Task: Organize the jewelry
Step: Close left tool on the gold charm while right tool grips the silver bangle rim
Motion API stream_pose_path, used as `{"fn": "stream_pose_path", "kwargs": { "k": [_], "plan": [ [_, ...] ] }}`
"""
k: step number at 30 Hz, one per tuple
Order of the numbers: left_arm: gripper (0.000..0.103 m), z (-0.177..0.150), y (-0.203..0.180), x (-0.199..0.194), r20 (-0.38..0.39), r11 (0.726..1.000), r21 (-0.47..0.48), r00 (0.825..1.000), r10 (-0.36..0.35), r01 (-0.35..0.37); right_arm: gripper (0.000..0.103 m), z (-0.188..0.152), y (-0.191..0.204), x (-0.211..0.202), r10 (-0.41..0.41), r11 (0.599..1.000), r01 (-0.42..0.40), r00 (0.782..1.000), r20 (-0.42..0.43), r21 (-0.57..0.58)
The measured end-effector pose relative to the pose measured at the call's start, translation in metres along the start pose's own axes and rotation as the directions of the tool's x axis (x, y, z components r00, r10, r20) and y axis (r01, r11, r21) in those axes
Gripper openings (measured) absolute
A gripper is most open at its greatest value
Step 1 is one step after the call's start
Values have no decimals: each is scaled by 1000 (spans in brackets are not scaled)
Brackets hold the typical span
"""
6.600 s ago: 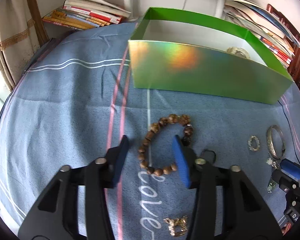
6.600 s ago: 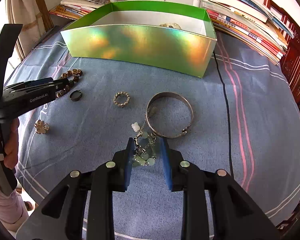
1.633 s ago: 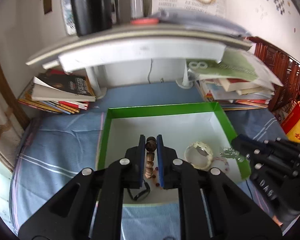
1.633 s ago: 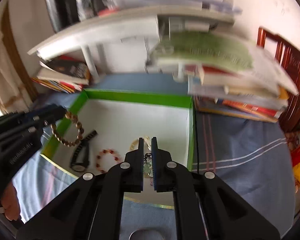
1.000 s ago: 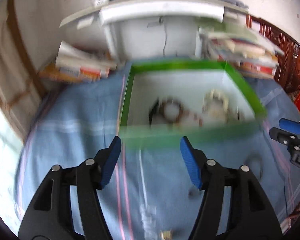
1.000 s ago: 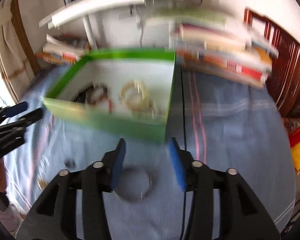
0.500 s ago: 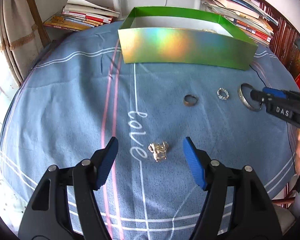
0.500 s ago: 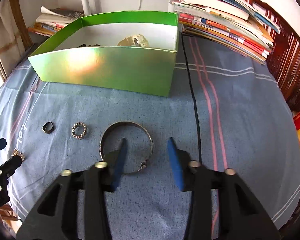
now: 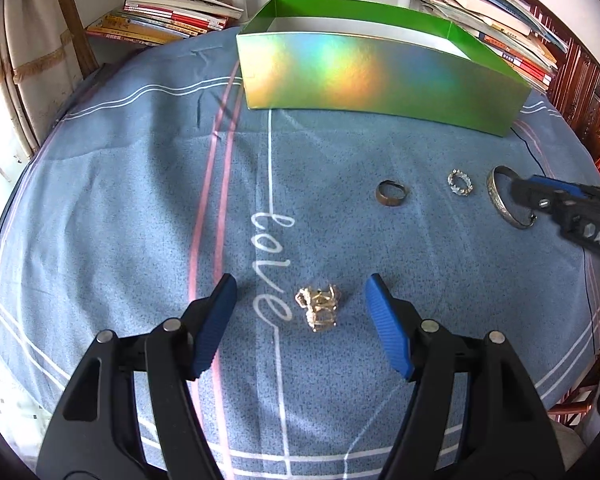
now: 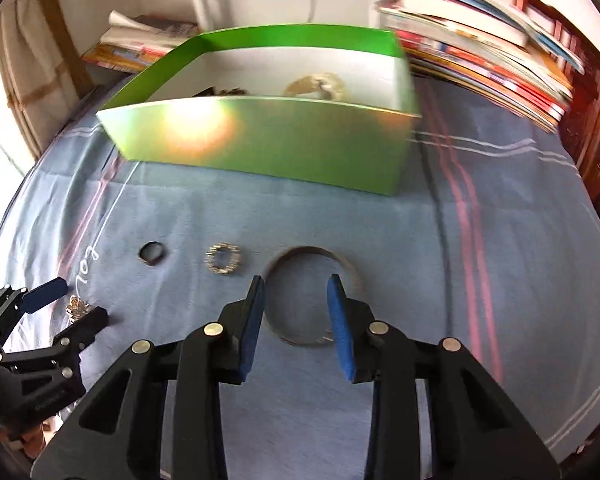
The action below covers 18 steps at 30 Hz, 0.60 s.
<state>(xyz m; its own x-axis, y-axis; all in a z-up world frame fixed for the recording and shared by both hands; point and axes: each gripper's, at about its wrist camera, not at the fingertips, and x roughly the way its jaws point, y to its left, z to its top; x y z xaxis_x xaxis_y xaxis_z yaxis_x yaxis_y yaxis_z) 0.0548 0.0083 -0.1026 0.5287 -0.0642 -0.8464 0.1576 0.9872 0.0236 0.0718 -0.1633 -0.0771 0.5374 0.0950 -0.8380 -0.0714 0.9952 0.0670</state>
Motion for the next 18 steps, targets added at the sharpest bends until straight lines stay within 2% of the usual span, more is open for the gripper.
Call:
{"fn": "stream_pose_path", "kwargs": {
  "k": [2,5,6,10,11,18],
  "plan": [
    [67,0,1,0,1,1000,-2,1000,-5,5,33,3,13,8,-1,999,1,1000,-6,-36],
    [59,-1,3,-1,8,1000,-2,1000,-12,12,10,2,22,15,-24,997,23,1000,-13,-75],
    [54,-1,5,-2,12,1000,-4,1000,-12,12,7,1,22,17,-22,997,20,1000,-19,-78],
    [26,-2,5,-4,20,1000,-10,1000,-18,18,5,-7,21,14,-27,995,26,1000,-7,-99],
    [23,-2,4,-4,20,1000,-12,1000,-21,21,5,-10,18,12,-28,995,27,1000,-9,-97],
    [22,0,-7,-7,28,1000,-7,999,-26,27,5,-30,1,-1,-71,992,69,997,-12,-102]
  ]
}}
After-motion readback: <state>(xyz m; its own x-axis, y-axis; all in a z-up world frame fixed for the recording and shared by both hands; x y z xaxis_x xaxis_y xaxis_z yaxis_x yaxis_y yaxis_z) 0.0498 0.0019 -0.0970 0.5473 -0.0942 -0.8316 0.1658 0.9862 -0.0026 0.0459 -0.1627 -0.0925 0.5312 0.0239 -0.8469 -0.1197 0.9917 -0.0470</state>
